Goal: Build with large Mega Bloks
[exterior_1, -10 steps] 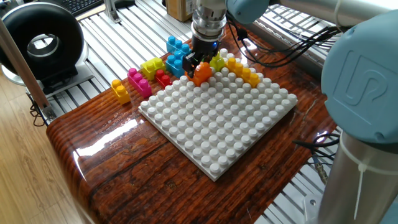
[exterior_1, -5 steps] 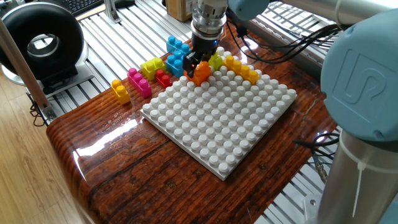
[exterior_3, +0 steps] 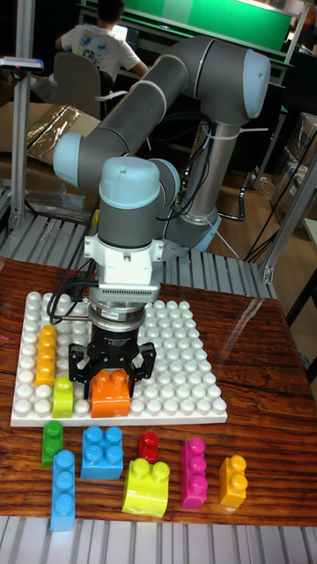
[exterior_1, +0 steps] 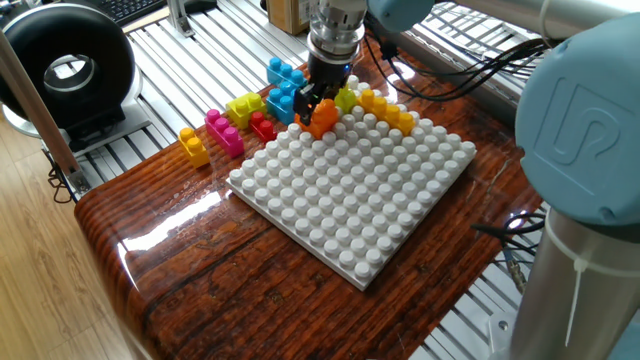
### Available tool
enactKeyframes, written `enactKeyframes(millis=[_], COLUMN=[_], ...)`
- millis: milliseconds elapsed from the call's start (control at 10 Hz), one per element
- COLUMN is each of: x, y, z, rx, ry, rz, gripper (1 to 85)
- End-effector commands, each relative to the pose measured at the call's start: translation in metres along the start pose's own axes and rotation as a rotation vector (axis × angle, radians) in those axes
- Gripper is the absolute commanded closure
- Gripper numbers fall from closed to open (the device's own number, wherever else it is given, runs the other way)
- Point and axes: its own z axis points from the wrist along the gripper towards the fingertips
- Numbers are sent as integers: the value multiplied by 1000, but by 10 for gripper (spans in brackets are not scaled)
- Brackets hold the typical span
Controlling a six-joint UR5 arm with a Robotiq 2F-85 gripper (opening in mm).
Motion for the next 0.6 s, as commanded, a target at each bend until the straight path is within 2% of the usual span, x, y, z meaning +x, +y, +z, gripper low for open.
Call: enactKeyframes(millis=[0, 500], x=[-2, -2], y=[-2, 5], z=[-1, -8], rx=[-7, -11], ry=[-10, -9], rz=[-1, 21], gripper=[160, 170])
